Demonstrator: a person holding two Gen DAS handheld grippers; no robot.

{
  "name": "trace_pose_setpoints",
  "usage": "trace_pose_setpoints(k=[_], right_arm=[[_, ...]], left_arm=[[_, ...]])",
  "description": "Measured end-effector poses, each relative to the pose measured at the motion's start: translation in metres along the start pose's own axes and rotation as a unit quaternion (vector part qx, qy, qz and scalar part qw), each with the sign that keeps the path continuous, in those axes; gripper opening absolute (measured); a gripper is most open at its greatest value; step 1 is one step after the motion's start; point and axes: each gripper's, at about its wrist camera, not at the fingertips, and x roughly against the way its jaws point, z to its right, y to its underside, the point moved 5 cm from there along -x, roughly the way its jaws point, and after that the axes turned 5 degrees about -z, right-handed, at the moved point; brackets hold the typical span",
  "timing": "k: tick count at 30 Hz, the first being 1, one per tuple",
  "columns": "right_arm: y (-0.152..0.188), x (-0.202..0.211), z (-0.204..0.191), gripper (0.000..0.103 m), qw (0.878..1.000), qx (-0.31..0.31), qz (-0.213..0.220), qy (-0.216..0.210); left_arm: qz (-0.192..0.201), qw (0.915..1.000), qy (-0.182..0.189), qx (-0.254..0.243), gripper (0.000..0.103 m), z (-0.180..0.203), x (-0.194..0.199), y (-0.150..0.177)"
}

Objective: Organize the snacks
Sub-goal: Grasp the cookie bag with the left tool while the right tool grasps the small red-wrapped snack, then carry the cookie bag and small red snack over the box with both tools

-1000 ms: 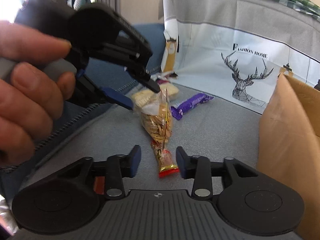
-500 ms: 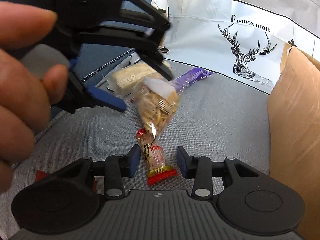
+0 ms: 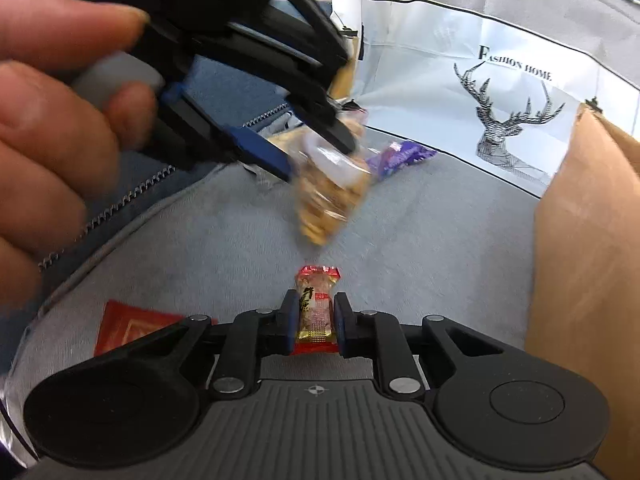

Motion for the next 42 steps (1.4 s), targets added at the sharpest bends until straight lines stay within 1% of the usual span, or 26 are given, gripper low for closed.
trace_pose_setpoints(k=[3,5,7,9,10,12,13,16,17,20,27,32,39,41,42], right_arm=[[0.007,0.008,0.006,0.019,1.0,-0.015,-0.011,0.002],[0.013,0.014,0.009,0.019,0.999,-0.029,-0.023,0.001],[0.02,0.021,0.009,0.019,0.999,-0.035,-0.034,-0.004],[0.027,0.028,0.006,0.019,0.998,-0.032,-0.044,-0.013],[0.03,0.03,0.005,0.019,0.998,-0.029,-0.045,-0.014],[0.033,0.033,0.003,0.02,0.998,-0.027,-0.048,-0.015],[0.034,0.033,0.003,0.02,0.998,-0.027,-0.051,-0.016],[0.037,0.029,0.004,0.023,0.998,-0.029,-0.059,-0.014],[0.037,0.028,0.004,0.023,0.998,-0.03,-0.061,-0.013],[0.037,0.028,0.004,0.025,0.998,-0.029,-0.058,-0.012],[0.037,0.026,0.003,0.024,0.998,-0.019,-0.053,-0.01],[0.038,0.028,0.002,0.019,0.999,-0.013,-0.048,-0.007],[0.039,0.034,0.001,0.019,0.999,-0.014,-0.041,0.001],[0.038,0.035,0.0,0.019,0.999,-0.014,-0.036,0.003],[0.038,0.036,0.0,0.018,0.999,-0.013,-0.033,0.005]], left_arm=[[0.011,0.9998,-0.017,-0.003,0.04,-0.003,0.02,0.009],[0.006,0.9992,-0.039,-0.01,0.04,-0.006,0.031,0.018],[-0.016,0.9972,-0.068,-0.028,0.041,-0.009,0.036,0.032],[-0.046,0.9934,-0.097,-0.041,0.041,-0.014,0.031,0.043],[-0.053,0.9924,-0.103,-0.041,0.042,-0.015,0.029,0.045],[-0.049,0.9935,-0.095,-0.039,0.043,-0.016,0.028,0.042],[-0.048,0.9935,-0.096,-0.038,0.047,-0.016,0.026,0.041],[-0.064,0.9925,-0.099,-0.03,0.055,-0.019,0.019,0.044],[-0.07,0.9921,-0.1,-0.027,0.055,-0.019,0.015,0.045],[-0.082,0.991,-0.103,-0.027,0.055,-0.019,0.008,0.047],[-0.085,0.9899,-0.107,-0.039,0.055,-0.016,0.002,0.047],[-0.086,0.9899,-0.106,-0.039,0.055,-0.017,0.002,0.048],[-0.089,0.9889,-0.111,-0.042,0.055,-0.017,-0.002,0.048],[-0.088,0.9889,-0.112,-0.044,0.054,-0.016,-0.002,0.048],[-0.086,0.9891,-0.111,-0.044,0.051,-0.016,-0.001,0.048]])
